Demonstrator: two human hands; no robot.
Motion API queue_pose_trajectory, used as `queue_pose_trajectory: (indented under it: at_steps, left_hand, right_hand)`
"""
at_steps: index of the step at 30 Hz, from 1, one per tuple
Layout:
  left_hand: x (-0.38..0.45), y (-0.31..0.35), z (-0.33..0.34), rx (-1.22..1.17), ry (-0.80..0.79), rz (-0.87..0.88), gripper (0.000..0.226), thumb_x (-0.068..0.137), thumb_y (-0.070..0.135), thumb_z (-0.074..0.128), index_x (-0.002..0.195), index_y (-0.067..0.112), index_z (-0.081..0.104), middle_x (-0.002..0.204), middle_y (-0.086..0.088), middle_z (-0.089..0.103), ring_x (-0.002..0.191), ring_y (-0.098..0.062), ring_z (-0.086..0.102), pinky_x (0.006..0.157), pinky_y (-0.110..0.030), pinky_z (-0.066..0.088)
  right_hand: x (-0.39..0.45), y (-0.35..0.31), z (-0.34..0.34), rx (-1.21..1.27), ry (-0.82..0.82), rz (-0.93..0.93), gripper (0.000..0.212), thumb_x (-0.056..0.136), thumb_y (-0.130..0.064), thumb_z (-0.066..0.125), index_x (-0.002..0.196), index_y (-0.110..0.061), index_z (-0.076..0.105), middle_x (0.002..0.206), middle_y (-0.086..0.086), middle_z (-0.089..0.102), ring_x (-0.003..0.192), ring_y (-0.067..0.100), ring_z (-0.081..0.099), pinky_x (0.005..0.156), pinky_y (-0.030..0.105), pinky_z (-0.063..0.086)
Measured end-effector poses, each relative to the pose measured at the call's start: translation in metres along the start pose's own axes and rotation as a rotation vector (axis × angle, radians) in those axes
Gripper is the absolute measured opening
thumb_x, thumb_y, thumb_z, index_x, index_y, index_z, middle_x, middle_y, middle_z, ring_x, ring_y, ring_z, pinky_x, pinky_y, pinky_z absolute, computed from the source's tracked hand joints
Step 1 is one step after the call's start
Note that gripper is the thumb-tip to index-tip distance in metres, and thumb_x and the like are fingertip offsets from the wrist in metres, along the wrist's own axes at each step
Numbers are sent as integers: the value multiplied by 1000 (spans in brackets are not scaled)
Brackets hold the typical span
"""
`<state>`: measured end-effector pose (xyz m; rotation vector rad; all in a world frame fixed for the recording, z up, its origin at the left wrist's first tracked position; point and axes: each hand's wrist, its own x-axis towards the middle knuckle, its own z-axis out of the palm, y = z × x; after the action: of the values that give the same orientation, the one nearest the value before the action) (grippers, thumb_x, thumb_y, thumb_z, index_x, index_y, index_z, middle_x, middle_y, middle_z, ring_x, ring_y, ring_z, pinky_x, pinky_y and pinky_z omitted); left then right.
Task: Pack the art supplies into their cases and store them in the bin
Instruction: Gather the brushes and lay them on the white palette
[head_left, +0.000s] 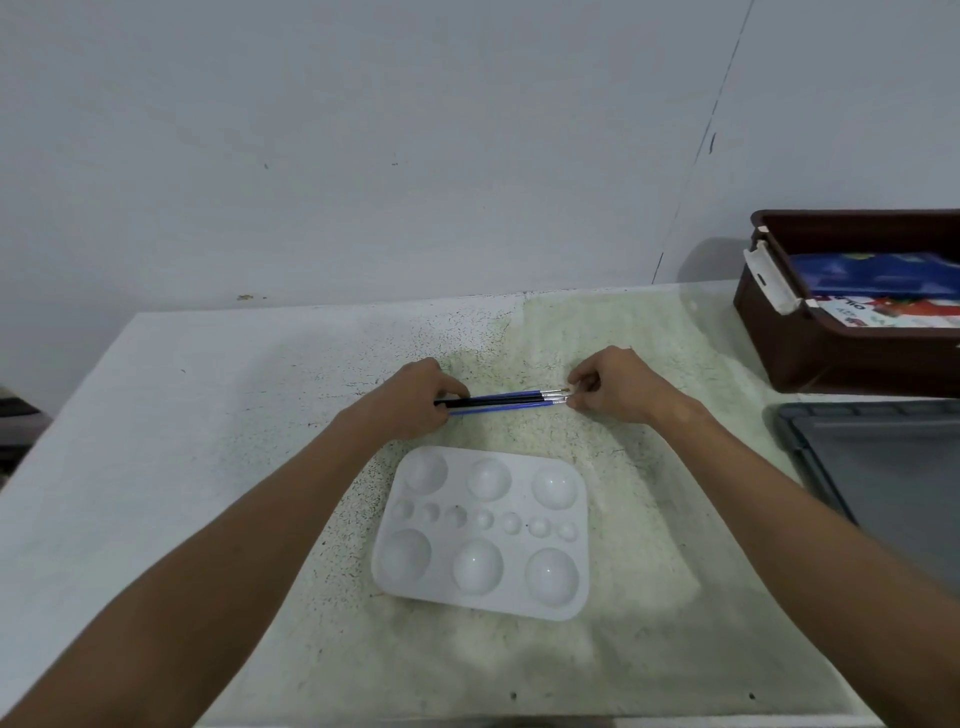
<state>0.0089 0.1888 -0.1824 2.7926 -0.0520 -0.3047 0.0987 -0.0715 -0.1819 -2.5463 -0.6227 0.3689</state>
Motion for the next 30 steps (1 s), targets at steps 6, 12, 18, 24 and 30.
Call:
queue_pose_trajectory:
  at_steps: [6,12,18,24,30]
  left_hand:
    - [0,2,4,6,-10,-55,53,84,36,63,134,21,53,116,-4,48,106,-20,49,94,-36,44]
    - [6,5,10,43,49,32,27,92,35,60,115,25,68,104,-3,53,101,-21,52,87,-33,43]
    - [7,6,11,19,85,26,19,92,25,62,107,17,70,99,-1,56,96,-20,54,82,-30,43]
    - [1,6,20,123,116,116,20,97,21,51,103,11,67,97,-4,53,92,-23,55,73,-36,47]
    - [2,8,21,184,124,133,20,99,20,47,110,11,60,106,-5,55,97,-20,52,78,-37,49]
  right_hand:
    - [-1,0,1,38,-38,-20,56,78,-24,77,129,-12,58,92,-4,57,78,7,53,63,10,37]
    - [4,-7,4,-66,-84,-149,31,80,-26,74,109,-16,71,99,-3,55,89,14,56,75,25,44]
    - [3,-10,6,-21,-86,-134,6,82,-20,72,87,-18,74,87,-4,65,76,12,60,67,22,49]
    - [3,-11,12,-150,-103,-208,11,89,-14,62,90,-10,72,84,3,63,80,20,59,73,31,49]
    - [-1,-12,17,-205,-89,-265,13,91,-13,57,81,-9,63,80,-2,48,77,21,53,70,30,44]
